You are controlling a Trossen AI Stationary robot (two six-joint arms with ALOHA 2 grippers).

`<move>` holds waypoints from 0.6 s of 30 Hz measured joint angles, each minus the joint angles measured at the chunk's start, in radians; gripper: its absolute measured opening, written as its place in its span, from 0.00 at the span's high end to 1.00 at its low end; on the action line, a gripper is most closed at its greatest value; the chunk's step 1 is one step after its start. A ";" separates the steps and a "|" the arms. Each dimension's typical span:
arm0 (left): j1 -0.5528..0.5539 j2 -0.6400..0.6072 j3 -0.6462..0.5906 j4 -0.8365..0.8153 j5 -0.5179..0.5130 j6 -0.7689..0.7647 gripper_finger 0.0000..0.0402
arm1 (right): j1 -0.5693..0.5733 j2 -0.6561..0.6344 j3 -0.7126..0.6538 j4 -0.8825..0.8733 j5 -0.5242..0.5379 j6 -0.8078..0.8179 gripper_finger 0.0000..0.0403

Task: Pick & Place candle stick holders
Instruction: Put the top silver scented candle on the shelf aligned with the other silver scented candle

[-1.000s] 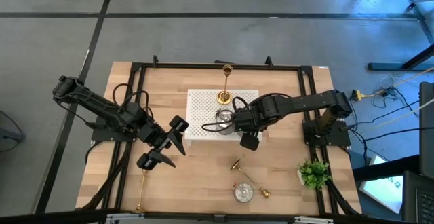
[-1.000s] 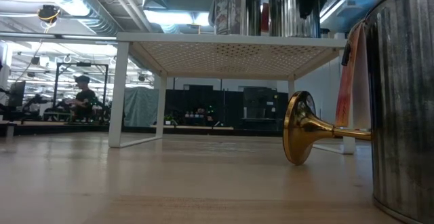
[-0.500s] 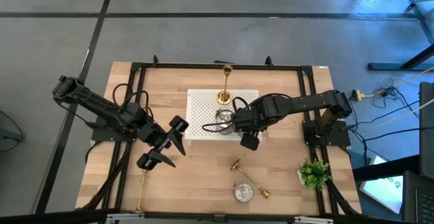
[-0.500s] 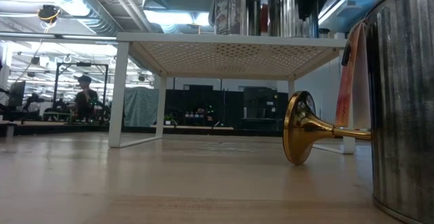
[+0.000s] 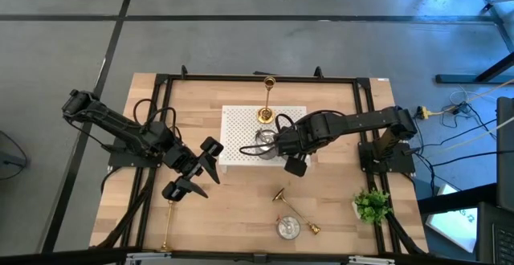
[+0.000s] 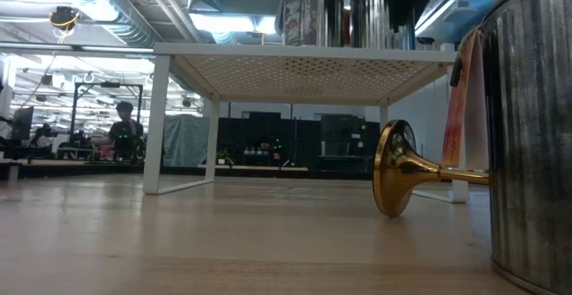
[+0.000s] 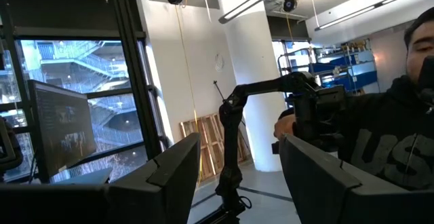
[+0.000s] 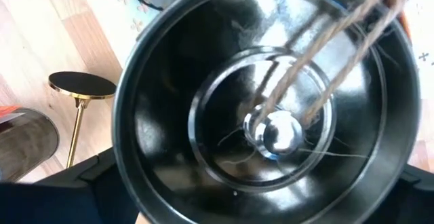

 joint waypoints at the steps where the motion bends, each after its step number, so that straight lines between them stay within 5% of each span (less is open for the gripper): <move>1: 0.000 0.000 0.000 0.000 0.000 0.000 0.51 | 0.000 0.000 0.000 0.000 -0.006 0.000 0.06; 18: 0.000 0.000 0.000 -0.004 0.000 0.000 0.51 | 0.003 -0.001 0.155 -0.060 -0.024 -0.001 0.06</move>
